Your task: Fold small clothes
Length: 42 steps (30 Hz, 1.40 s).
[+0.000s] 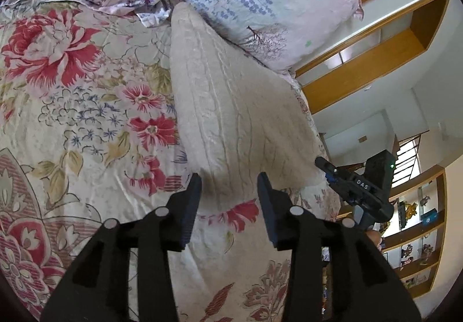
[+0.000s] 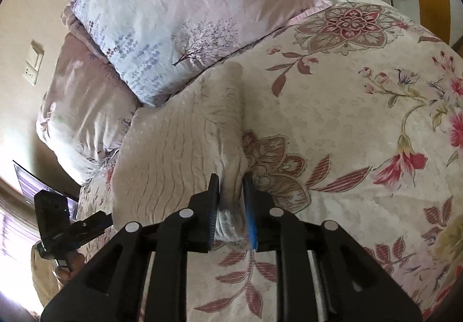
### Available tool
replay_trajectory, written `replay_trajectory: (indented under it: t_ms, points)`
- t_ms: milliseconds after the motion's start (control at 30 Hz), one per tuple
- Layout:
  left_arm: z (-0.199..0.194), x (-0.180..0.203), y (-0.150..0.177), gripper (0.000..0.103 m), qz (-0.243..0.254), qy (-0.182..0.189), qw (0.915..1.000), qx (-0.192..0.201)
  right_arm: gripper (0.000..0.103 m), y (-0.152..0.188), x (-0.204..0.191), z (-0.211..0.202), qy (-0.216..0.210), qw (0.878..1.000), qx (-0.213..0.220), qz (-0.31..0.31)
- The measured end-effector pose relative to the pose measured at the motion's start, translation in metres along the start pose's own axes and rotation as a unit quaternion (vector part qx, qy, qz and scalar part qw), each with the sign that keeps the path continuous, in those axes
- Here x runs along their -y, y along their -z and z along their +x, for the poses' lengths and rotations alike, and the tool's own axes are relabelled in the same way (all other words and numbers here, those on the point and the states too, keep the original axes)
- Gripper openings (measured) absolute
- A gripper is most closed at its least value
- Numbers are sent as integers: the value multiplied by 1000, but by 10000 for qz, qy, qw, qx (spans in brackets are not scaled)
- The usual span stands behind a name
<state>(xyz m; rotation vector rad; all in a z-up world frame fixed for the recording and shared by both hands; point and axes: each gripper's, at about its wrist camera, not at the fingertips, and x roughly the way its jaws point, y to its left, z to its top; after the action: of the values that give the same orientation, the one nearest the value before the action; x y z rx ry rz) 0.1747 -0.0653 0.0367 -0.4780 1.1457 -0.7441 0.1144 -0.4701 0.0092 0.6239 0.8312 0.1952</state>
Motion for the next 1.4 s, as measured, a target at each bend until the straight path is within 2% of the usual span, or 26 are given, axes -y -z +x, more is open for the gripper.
replay_trajectory:
  t_ms: [100, 133, 167, 200, 367, 433, 467, 500, 567, 667, 733, 833, 933, 1033, 1167, 1400]
  points:
    - [9, 4, 0, 37, 61, -119, 9999, -96, 13, 4, -2, 7, 248, 9996, -3, -146]
    - [13, 5, 0, 32, 96, -226, 9996, -118, 11, 5, -2, 11, 407, 9990, -11, -177]
    - [15, 5, 0, 23, 104, -312, 9994, -130, 11, 5, 1, 15, 509, 9986, -32, -159]
    - [16, 4, 0, 23, 100, -379, 9991, -149, 11, 5, 3, 18, 542, 9984, -39, -143]
    - [14, -4, -2, 29, -82, -302, 9993, -217, 11, 2, 9, 27, 585, 9982, -148, -22]
    - [10, -5, -4, 37, -123, -275, 9993, -201, 12, 0, 7, 26, 645, 9977, -215, -56]
    - [7, -5, -5, 47, -144, -259, 9994, -169, 13, -1, 6, 24, 677, 9974, -236, -95]
    - [4, -6, -8, 57, -158, -248, 9995, -120, 17, -3, 3, 21, 704, 9971, -249, -129]
    - [-5, -6, -14, 64, -141, -299, 9994, 42, 43, -9, 0, 14, 781, 9967, -208, -108]
    - [-11, -6, -27, 72, -125, -427, 9989, 129, 62, -22, -1, 5, 698, 9975, -80, 24]
    - [-10, -6, -36, 76, -119, -451, 9988, 113, 70, -31, -1, 6, 636, 9977, -124, 182]
    - [-6, -5, -47, 77, -133, -485, 9987, 75, 73, -44, -2, 12, 355, 9985, -229, 359]
    - [3, -4, -57, 77, -121, -509, 9986, 63, 81, -57, -3, 24, 189, 9973, -379, 604]
    - [12, -4, -67, 78, -167, -512, 9985, 8, 82, -67, 0, 41, 100, 9939, -644, 888]
    - [24, -9, -78, 78, -344, -406, 9986, -21, 82, -75, 5, 58, 85, 9914, -793, 1041]
    - [39, -21, -92, 78, -578, -196, 9981, -107, 82, -80, 13, 75, -91, 9894, -863, 1164]
